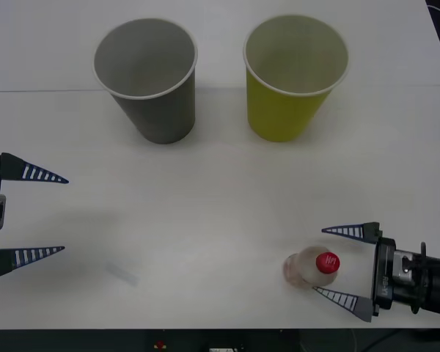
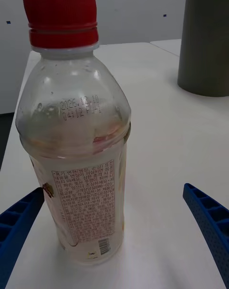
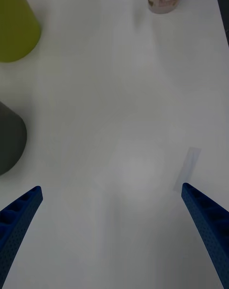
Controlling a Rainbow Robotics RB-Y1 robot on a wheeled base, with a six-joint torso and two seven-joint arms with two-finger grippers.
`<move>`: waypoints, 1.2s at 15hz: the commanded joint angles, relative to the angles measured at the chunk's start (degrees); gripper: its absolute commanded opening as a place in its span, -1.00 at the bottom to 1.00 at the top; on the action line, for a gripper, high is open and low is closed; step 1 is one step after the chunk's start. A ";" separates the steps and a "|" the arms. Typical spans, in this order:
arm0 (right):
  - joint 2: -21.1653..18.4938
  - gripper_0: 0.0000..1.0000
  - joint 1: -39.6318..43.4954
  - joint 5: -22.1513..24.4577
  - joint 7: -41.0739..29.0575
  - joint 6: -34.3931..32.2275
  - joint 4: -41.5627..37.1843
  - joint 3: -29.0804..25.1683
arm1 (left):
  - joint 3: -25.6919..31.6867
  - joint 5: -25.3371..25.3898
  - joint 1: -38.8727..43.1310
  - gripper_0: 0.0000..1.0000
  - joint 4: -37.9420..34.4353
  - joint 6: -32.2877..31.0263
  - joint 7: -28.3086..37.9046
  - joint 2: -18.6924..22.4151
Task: Put the can into the green bin and the plastic bottle into the gray bin
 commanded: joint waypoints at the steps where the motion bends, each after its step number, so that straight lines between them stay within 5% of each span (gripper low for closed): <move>1: 1.53 1.00 -1.32 -0.58 0.51 -0.28 1.26 1.29 | 0.00 0.00 0.00 1.00 0.00 0.00 0.00 0.00; 16: 4.78 0.91 -2.73 -0.58 1.83 -0.28 1.52 4.01 | 0.00 0.00 0.00 1.00 0.00 0.00 0.00 0.00; 17: 4.95 -0.75 -2.73 -0.58 1.83 -0.19 1.52 4.01 | 0.00 0.00 0.00 1.00 0.00 0.00 0.00 0.00; 18: 4.95 -1.00 -2.82 -0.58 1.65 -0.19 1.52 4.01 | 0.00 0.00 0.00 1.00 0.00 0.00 0.00 0.00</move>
